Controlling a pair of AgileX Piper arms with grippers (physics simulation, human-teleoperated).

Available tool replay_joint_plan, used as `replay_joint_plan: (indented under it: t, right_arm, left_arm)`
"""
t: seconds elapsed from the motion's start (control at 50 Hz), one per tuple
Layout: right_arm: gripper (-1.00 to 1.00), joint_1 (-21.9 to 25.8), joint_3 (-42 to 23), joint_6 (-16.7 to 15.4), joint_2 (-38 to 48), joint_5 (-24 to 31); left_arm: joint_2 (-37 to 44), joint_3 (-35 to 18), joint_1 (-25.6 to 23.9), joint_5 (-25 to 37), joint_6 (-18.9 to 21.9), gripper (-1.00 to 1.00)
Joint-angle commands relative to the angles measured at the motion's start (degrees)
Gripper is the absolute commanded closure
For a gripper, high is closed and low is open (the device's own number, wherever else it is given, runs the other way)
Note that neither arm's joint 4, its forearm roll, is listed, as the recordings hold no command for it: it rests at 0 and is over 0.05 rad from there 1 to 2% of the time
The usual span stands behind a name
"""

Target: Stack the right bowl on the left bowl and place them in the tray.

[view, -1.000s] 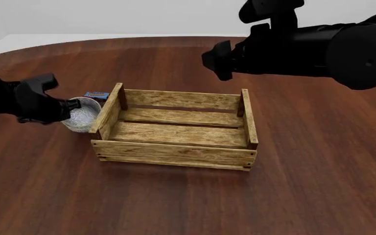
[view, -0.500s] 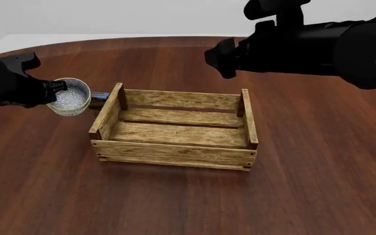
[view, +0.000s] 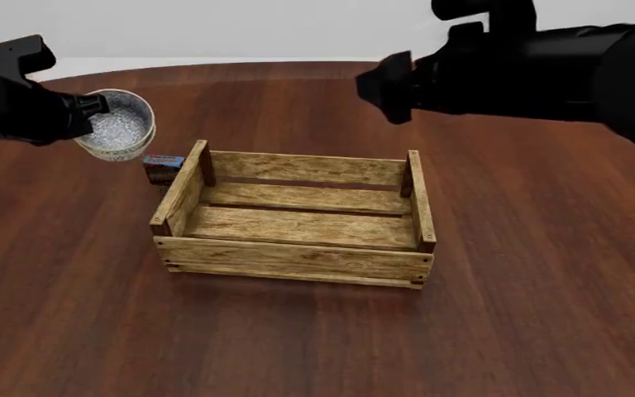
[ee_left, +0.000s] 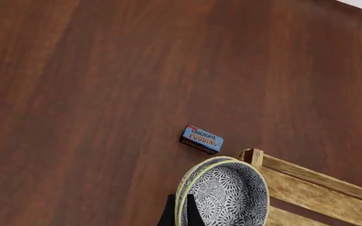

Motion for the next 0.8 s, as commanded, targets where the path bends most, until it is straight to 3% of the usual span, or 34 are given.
replay_joint_plan:
  t: [0.02, 0.8]
  right_arm:
    - [-1.00, -0.31, 0.02, 0.11, -1.26, 0.52]
    - [-1.00, -3.50, -0.79, -0.63, -2.03, 0.99]
  left_arm:
    - [-4.10, 1.17, -3.67, -0.90, -3.40, 1.00]
    - [-3.03, -2.39, -17.10, 0.95, -7.62, 1.00]
